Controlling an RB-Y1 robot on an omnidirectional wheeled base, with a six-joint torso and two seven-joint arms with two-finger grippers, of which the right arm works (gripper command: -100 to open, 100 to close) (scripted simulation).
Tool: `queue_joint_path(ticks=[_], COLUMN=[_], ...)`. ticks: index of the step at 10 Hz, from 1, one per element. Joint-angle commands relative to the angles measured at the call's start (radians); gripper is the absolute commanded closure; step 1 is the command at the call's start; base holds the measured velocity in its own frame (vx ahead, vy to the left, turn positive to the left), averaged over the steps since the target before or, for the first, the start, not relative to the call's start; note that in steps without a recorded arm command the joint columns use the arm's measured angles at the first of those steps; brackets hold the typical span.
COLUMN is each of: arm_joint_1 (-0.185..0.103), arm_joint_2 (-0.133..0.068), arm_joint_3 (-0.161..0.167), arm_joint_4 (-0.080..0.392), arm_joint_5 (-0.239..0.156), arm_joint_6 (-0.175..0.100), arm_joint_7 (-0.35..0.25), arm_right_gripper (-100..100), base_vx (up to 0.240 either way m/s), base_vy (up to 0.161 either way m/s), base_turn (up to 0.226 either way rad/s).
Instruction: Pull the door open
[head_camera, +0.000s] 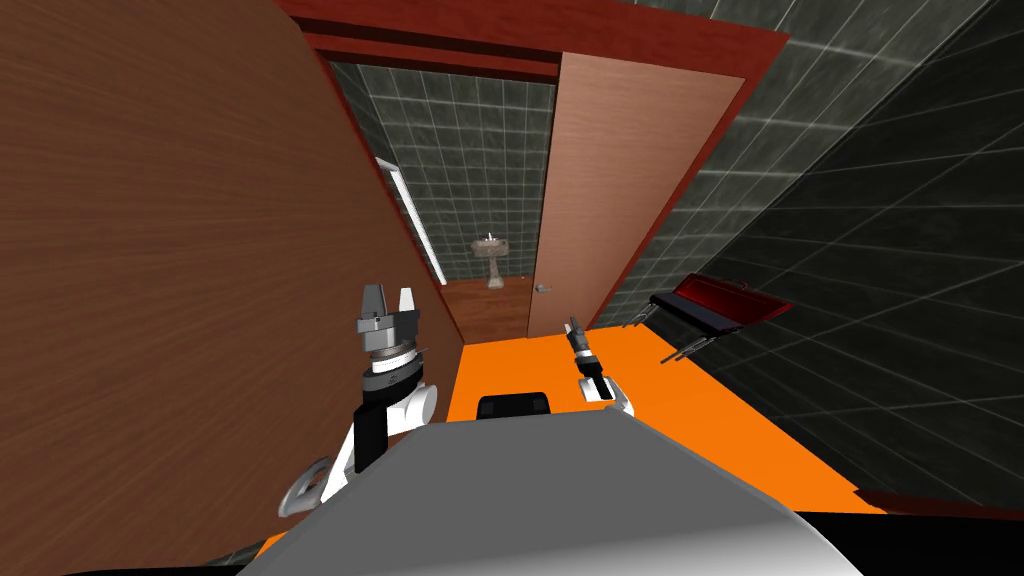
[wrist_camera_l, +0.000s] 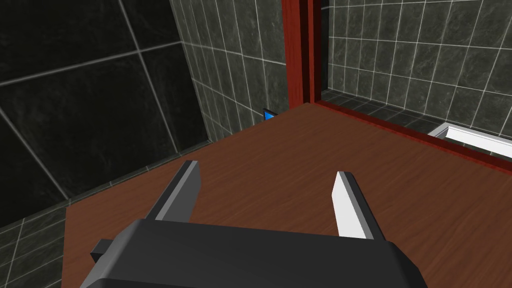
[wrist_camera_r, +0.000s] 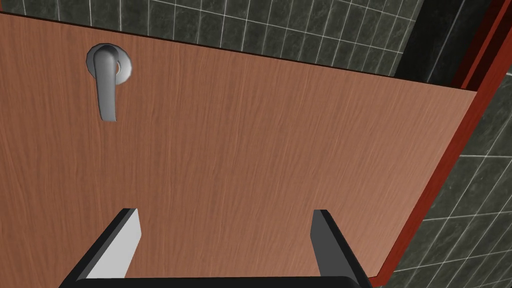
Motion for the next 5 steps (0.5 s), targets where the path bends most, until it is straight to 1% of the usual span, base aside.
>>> queue_joint_path(ticks=[1,2,3,5], arm_joint_1=[-0.019,-0.029,-0.029,-0.048], arm_joint_2=[-0.006,-0.009,-0.009,-0.015], arm_joint_3=[-0.007,-0.011,-0.011,-0.018], arm_joint_4=[0.047,0.071,0.074,0.124], arm_joint_5=[0.007,0.012,0.012,0.02], arm_joint_6=[-0.009,-0.014,-0.014,-0.023], arm_joint_7=[-0.015,-0.023,-0.023,-0.039], arm_right_gripper=[-100,-100,-100,-100], base_vx=[0.095,0.095,0.069,0.072], base_vy=[-0.004,-0.009,-0.005,0.005], base_turn=[0.021,0.017,0.009,0.013])
